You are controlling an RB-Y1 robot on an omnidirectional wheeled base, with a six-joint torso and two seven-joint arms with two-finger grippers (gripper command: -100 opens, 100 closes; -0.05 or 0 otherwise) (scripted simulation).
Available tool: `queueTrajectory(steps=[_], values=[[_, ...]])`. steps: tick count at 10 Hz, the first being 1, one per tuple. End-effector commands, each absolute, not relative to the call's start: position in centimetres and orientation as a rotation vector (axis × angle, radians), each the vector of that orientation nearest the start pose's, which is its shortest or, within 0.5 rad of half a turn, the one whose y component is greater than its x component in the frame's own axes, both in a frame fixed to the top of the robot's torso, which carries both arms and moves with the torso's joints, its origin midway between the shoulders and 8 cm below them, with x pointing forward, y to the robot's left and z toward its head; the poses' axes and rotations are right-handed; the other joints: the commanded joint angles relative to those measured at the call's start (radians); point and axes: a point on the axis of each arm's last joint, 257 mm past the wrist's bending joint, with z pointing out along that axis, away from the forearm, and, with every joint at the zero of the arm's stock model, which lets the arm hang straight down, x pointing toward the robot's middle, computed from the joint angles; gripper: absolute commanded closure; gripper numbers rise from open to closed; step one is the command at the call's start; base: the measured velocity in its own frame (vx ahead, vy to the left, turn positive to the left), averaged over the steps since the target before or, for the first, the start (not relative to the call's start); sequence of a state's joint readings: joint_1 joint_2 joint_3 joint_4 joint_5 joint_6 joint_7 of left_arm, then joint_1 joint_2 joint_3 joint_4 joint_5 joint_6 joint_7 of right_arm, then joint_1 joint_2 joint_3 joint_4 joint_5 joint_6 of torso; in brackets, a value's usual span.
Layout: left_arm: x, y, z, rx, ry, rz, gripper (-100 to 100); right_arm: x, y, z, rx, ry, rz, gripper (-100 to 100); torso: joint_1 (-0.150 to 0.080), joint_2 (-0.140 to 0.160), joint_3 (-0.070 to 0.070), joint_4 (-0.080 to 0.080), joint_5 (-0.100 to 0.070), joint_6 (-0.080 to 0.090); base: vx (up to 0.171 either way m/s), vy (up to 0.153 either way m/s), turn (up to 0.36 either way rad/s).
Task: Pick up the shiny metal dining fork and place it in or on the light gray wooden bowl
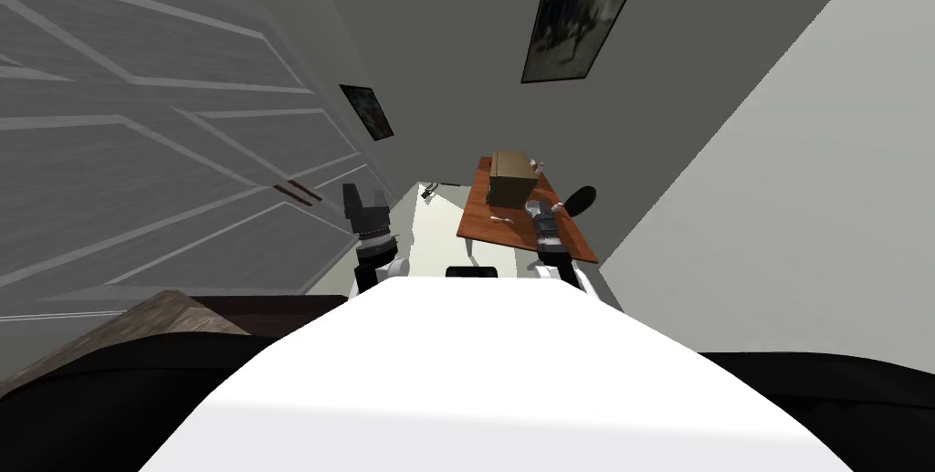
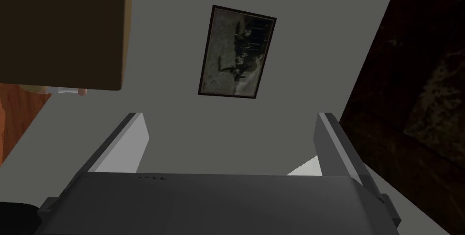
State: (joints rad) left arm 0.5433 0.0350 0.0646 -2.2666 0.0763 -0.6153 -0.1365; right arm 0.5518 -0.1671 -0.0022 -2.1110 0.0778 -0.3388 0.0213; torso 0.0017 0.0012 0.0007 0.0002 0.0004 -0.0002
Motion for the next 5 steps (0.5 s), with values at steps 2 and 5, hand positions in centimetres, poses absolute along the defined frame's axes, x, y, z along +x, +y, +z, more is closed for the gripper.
queueTrajectory(steps=[2,5], values=[[31.8,30.8,2.9,-0.570,0.579,-1.155,0,38.3,-28.5,-13.6,0.745,1.156,1.051,-100,0.001,0.000,0.000,0.000,0.000,0.000,-0.010,0.040,0.135],[31.8,30.8,2.9,-0.570,0.579,-1.155,0,38.2,-28.5,-17.8,0.701,1.306,0.986,-100,0.001,0.000,0.000,0.000,0.000,0.000,-0.013,0.039,0.162]])
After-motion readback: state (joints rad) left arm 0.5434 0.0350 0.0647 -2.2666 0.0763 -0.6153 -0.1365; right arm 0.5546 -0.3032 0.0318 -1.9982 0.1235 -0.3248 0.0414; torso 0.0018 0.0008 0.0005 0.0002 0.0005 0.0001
